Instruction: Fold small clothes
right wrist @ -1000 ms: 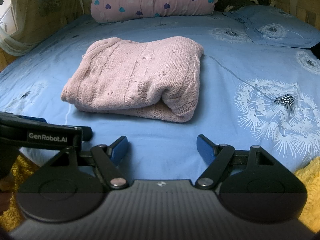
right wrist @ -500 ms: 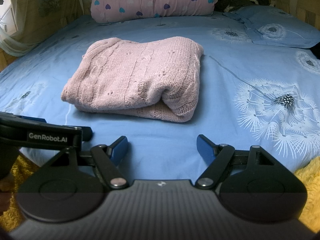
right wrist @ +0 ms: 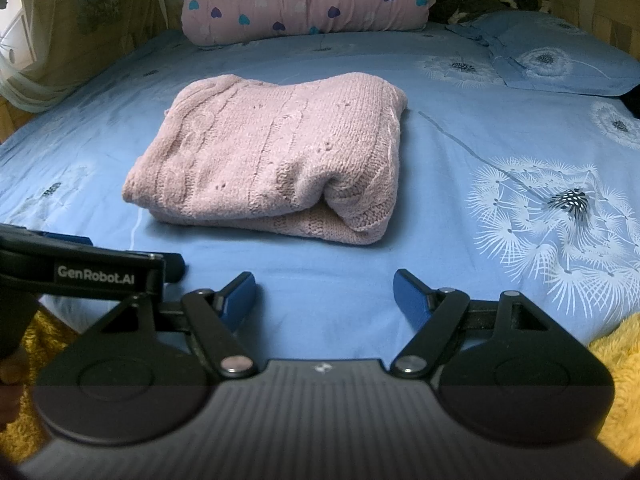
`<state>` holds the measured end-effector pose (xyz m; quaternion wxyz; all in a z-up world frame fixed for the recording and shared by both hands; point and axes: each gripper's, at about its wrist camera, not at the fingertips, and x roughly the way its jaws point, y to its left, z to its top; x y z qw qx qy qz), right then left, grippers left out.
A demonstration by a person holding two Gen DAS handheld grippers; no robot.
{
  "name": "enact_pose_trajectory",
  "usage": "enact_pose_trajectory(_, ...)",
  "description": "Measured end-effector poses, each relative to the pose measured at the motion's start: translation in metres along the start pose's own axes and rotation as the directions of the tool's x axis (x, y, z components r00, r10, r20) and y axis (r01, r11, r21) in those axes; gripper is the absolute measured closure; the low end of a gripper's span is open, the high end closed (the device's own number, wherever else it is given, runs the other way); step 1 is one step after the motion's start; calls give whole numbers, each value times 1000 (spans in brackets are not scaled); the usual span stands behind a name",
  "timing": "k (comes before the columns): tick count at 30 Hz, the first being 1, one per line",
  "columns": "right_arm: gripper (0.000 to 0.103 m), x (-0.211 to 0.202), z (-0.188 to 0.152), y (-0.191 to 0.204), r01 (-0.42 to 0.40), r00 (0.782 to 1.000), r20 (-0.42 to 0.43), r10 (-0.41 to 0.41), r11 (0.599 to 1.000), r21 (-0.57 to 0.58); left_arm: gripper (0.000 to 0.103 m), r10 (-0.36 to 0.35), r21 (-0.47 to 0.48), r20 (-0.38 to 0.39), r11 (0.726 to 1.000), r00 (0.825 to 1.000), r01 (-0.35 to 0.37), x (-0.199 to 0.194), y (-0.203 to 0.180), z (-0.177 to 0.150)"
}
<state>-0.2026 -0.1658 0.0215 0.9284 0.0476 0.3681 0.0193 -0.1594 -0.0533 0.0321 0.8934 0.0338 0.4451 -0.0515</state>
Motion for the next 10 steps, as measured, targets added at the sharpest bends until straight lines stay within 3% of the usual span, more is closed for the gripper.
enact_pose_trajectory(10,26,0,0,0,0,1000,0,0,1000,0,0,4,-1,-4,1000,1000,-4,0,-1,0)
